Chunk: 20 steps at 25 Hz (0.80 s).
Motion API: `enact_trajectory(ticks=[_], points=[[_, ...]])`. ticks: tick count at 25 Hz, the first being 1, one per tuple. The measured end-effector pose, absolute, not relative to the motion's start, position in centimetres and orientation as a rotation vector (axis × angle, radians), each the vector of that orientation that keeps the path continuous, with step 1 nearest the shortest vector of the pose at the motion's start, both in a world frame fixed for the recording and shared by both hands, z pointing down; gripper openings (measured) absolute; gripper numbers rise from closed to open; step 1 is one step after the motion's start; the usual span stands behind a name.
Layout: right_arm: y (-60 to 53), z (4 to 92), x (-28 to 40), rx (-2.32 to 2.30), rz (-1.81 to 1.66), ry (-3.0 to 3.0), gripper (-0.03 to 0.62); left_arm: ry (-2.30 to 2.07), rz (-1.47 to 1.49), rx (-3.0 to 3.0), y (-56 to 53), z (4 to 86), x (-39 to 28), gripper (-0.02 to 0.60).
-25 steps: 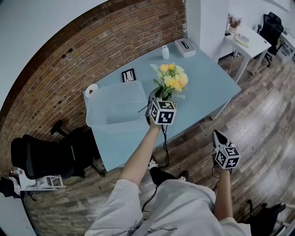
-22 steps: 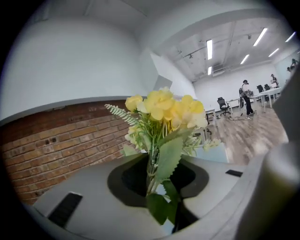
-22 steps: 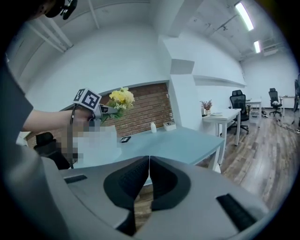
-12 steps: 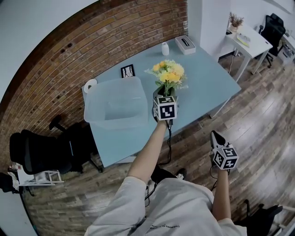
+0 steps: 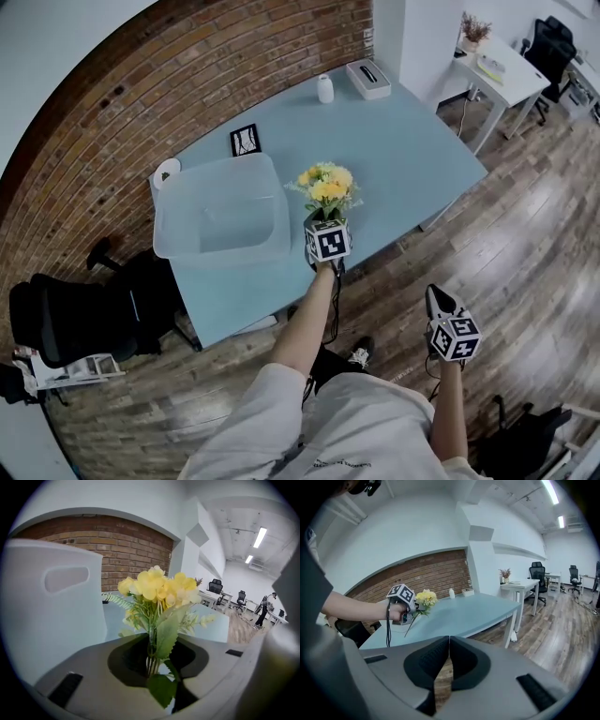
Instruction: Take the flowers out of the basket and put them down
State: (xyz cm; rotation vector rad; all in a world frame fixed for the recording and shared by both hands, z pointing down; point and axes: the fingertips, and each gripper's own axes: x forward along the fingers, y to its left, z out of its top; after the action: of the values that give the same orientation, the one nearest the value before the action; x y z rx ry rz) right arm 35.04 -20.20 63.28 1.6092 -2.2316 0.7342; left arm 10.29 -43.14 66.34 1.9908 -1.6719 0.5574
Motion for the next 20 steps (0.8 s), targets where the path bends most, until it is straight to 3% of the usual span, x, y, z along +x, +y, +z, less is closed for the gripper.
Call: enact_trajectory(ticks=[14, 20], points=[[-20.6, 63.3, 32.8, 1.565, 0.717, -2.248, 0.003, -1.708, 0.585, 1.926, -42.6, 67.9, 8.3, 0.216], [-20.6, 62.8, 31.4, 1.527, 0.692, -2.277, 0.003, -1.739, 0.553, 1.952, -42.4, 66.1, 7.8, 0.216]])
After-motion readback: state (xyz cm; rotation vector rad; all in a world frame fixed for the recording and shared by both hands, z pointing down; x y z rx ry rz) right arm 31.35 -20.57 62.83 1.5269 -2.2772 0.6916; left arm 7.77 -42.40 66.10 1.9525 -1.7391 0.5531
